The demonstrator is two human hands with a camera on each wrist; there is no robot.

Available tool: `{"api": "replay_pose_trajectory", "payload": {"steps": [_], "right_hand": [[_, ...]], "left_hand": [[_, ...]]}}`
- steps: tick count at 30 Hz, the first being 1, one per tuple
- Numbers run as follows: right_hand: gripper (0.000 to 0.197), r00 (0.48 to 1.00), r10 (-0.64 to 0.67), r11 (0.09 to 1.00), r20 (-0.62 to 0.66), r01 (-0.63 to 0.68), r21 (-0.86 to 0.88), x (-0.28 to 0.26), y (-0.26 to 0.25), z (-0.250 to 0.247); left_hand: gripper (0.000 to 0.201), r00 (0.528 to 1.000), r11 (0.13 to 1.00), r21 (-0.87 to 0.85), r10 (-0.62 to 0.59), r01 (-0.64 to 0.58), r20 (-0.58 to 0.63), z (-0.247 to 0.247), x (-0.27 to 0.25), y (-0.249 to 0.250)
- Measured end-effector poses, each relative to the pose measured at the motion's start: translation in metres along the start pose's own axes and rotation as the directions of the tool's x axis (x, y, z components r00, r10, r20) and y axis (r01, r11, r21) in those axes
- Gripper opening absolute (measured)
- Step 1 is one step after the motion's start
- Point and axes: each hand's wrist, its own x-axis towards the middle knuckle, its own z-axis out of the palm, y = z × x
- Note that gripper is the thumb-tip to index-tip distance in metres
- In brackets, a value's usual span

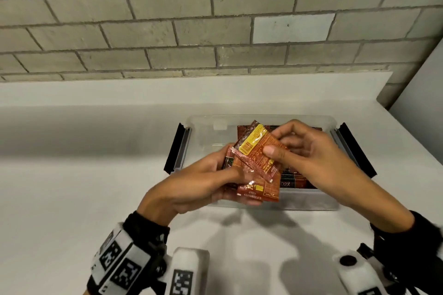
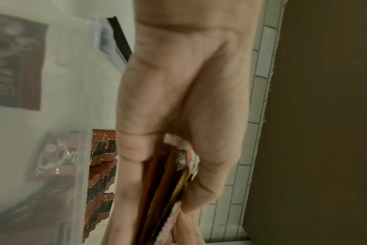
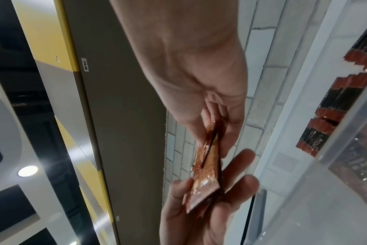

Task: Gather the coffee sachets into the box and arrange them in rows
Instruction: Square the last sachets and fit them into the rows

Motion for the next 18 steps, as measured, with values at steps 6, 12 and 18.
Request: {"api": "replay_pose_trajectory", "payload": {"steps": [6,12,18], "right_hand": [[0.024,0.997,0.073,0.98,-0.035,-0.065,0.187,-0.011,0.005,-0.005],[0.013,0.967,-0.206,0.962,-0.152,0.229,0.15,-0.038,0.0,-0.005],[0.013,0.812,-0.568,0.654,0.131,0.542,-0.527,-0.045,0.028,-0.01]], "left_hand": [[0.043,0.998,0.988,-0.147,0.029,-0.036,-0.05,0.006,-0.004,-0.017],[0.038,0.987,0.979,-0.186,0.061,-0.088,-0.148,0.013,-0.006,-0.022],[0.05,0.973,0.966,-0.207,0.114,-0.156,-0.203,0.021,-0.006,-0.022]]}}
